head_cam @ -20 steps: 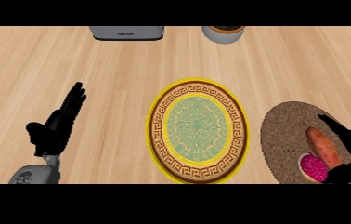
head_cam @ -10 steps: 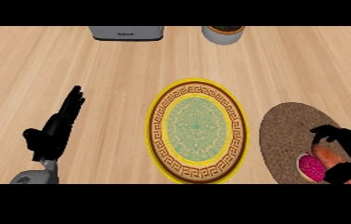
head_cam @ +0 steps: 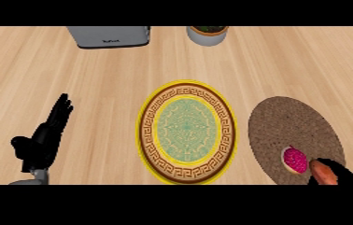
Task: Pick the sweet potato from the placemat and place it in the plate
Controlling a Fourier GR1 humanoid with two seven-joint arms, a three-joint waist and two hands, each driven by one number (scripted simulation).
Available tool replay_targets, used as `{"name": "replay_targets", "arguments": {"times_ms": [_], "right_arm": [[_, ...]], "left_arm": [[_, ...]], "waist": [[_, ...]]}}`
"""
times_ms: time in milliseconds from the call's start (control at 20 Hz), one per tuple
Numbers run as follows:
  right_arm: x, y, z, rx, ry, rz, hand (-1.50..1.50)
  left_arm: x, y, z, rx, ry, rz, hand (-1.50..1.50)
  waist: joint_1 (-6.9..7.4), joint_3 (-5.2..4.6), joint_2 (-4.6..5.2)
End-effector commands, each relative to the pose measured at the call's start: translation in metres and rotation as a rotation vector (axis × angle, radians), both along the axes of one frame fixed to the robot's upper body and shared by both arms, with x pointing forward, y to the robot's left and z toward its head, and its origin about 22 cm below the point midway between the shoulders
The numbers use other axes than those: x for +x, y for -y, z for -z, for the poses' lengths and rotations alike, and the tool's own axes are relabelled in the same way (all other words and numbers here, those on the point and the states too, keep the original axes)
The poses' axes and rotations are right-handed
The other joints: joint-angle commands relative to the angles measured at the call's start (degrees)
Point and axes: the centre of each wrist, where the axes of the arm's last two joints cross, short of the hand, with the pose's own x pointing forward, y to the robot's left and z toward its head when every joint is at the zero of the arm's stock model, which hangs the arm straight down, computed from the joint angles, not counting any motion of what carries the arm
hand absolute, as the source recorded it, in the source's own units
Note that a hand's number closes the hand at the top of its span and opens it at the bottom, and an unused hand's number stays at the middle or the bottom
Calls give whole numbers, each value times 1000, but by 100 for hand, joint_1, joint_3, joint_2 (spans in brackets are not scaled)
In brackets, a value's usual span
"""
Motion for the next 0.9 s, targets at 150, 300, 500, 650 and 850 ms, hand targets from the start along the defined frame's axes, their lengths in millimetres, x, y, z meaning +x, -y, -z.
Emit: {"name": "replay_targets", "arguments": {"times_ms": [150, 300, 500, 650, 850], "right_arm": [[-86, -61, -25, -124, 157, 177, 150], [-105, -92, -55, -151, 231, 180, 150], [-126, -122, -95, -187, 335, 185, 150], [-136, -140, -125, -220, 401, 187, 150], [-136, -161, -146, -266, 548, 174, 150]], "left_arm": [[-2, 1, -7, -7, 11, 14, 0], [-3, 7, 0, -18, 7, 37, 0], [7, 8, -7, -2, 29, 30, 0], [0, 2, -10, -5, 5, 55, 0], [9, -2, -13, 9, 24, 50, 0]], "waist": [[16, 117, 116], [96, 114, 153], [132, 125, 162], [202, 126, 150], [203, 127, 164]]}}
